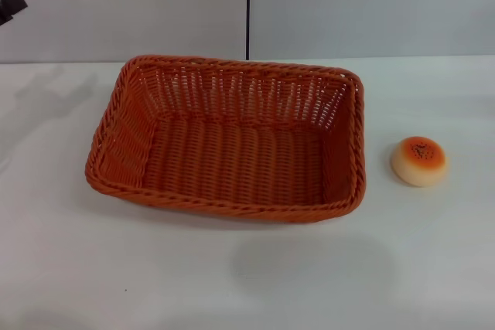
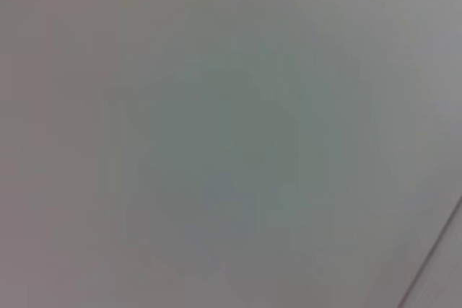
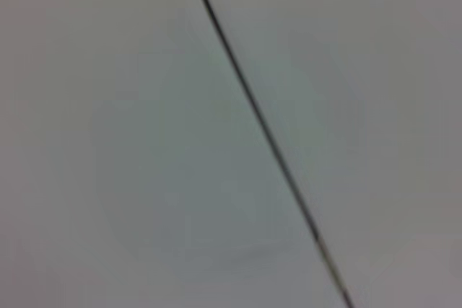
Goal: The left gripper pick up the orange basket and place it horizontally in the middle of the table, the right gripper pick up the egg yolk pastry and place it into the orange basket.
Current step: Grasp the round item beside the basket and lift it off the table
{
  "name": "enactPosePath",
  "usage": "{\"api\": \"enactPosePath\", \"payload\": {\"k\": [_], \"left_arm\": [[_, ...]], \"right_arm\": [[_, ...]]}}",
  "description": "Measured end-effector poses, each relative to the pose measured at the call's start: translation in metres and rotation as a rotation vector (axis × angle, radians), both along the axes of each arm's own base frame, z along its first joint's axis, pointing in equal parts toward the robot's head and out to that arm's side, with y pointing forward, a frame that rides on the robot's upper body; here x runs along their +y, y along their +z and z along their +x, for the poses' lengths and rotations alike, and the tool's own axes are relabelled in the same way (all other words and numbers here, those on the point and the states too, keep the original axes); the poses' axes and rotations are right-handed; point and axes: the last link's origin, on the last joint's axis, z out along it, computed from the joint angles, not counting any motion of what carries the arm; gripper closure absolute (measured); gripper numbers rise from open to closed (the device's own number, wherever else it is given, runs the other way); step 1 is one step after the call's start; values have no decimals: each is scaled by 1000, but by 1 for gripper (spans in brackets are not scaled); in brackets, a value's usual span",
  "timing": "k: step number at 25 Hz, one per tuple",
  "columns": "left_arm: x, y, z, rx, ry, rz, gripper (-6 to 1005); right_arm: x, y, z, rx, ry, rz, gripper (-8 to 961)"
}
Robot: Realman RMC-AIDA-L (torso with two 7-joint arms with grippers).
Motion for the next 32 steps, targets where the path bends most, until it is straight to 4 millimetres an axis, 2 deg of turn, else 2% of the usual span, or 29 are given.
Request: {"api": "enactPosePath", "payload": {"k": [1, 2, 4, 5, 6, 7, 8, 10, 11, 14, 15, 16, 19, 24, 27, 32], "left_arm": [[0, 0, 0, 0, 0, 0, 184], [-2, -5, -3, 0, -22, 46, 184], [-2, -5, -3, 0, -22, 46, 184], [-4, -7, -5, 21, -50, 91, 184], [-4, -7, -5, 21, -50, 91, 184], [-5, -7, -6, 54, -71, 121, 184], [-6, -8, -6, 65, -80, 129, 184], [-11, -13, -7, 101, -117, 166, 184], [-11, -13, -7, 101, -117, 166, 184], [-15, -17, -12, 103, -120, 206, 184], [-20, -18, -16, 116, -120, 237, 184], [-20, -18, -16, 116, -120, 237, 184], [-25, -19, -19, 148, -127, 255, 184], [-28, -22, -22, 150, -120, 249, 184], [-31, -24, -23, 159, -125, 251, 184], [-34, -24, -25, 173, -124, 252, 184]], "right_arm": [[0, 0, 0, 0, 0, 0, 374], [4, 4, -13, -17, -55, -101, 374], [5, 3, -20, -20, -73, -147, 374], [10, -1, -36, -20, -90, -240, 374], [10, -1, -36, -20, -90, -240, 374], [16, -6, -49, 3, -106, -325, 374], [16, -6, -49, 3, -106, -325, 374], [28, -20, -67, 60, -127, -478, 374], [28, -20, -67, 60, -127, -478, 374], [35, -39, -76, 111, -155, -597, 374], [38, -52, -79, 144, -186, -647, 374], [38, -52, -79, 144, -186, -647, 374], [45, -77, -82, 238, -240, -731, 375], [47, -93, -80, 271, -269, -765, 374], [47, -113, -68, 310, -323, -762, 374], [44, -124, -62, 335, -352, -767, 375]]}}
